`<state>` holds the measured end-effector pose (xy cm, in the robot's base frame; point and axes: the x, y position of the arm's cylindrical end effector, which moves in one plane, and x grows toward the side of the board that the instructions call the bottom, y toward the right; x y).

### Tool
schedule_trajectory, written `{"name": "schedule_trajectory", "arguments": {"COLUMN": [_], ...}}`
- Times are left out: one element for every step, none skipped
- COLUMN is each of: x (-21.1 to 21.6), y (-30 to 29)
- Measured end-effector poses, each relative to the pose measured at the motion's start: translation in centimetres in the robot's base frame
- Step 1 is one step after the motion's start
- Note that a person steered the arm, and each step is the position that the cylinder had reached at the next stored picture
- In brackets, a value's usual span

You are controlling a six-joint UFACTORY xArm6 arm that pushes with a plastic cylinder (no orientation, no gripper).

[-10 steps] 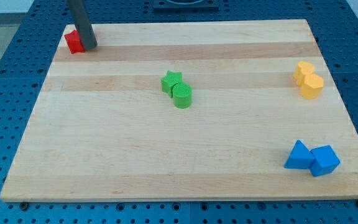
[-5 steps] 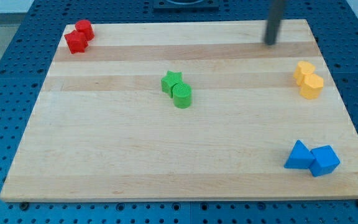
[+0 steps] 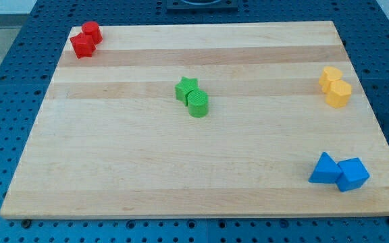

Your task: Push the blue blocks slightly to the left

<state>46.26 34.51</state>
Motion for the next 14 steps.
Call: {"name": "schedule_trajectory", "arguments": {"x": [5.2, 12.2, 14.3, 14.2, 12.6, 14.1, 15.6, 15.6, 15.5, 14.7, 12.5, 11.8, 11.9, 11.8], "y": [-0.1, -3.3, -9.1, -16.2, -20.5, -20.0, -18.2, -13.2, -5.8, -3.0, -3.4, -5.1, -9.5, -15.6]}}
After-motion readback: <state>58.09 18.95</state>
